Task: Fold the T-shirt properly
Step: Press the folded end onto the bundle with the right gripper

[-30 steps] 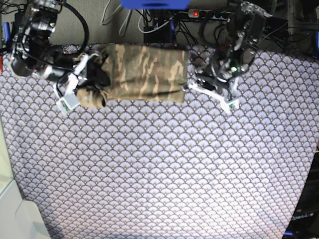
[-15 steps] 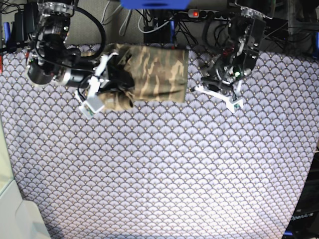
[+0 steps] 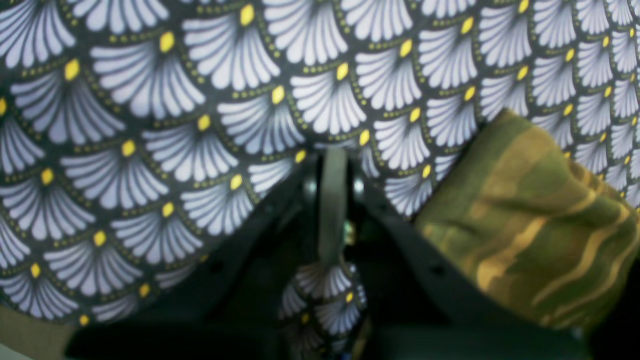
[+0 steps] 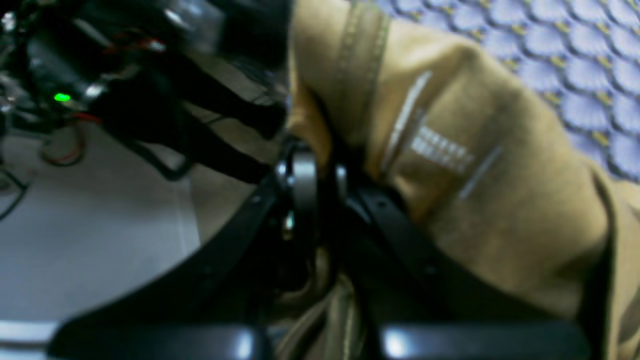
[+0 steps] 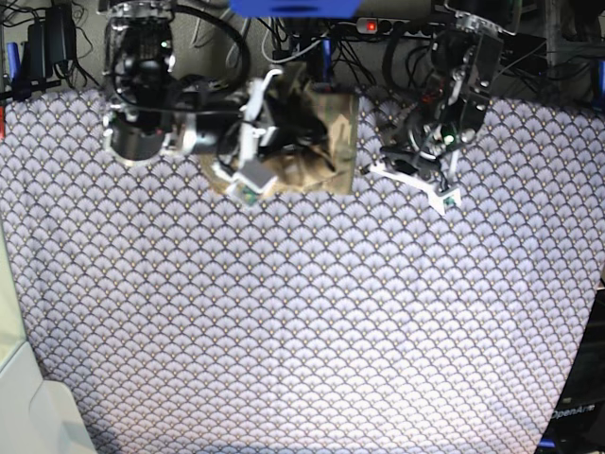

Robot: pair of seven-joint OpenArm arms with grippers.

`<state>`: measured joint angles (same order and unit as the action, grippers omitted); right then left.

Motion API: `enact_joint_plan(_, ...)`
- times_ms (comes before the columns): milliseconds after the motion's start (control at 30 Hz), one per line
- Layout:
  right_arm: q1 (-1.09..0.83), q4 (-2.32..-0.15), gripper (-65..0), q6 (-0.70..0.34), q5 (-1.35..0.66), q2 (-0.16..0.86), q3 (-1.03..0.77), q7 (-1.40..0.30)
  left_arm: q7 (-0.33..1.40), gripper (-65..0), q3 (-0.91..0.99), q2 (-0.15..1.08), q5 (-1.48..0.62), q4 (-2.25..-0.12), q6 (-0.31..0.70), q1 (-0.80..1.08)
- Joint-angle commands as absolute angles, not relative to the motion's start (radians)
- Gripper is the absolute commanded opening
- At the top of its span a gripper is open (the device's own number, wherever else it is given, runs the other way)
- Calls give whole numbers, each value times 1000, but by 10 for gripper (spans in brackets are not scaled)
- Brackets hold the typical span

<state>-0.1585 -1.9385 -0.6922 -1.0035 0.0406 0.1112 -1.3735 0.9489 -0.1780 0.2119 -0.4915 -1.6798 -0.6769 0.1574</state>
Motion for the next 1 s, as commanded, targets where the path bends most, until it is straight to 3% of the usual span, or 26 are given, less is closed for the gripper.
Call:
enact_joint_plan(0, -131, -1952, -650, -698, -1044, 42, 119, -1343, 978, -637, -179, 214, -479, -1666, -698, 173)
enact_joint_plan(667, -74, -1758, -648, -698, -1040, 27, 128, -1303, 1049, -637, -177, 234, -470, -1834, -698, 216)
enact_joint_plan(767, -74, -1756, -571, -698, -1040, 28, 128, -1303, 1047, -637, -143, 246, -472, -1834, -698, 239)
enact_joint_plan(967, -74, -1756, -302, -698, -1041, 30, 173, -1313, 1047, -637, -67, 249, -470, -1899, -698, 295)
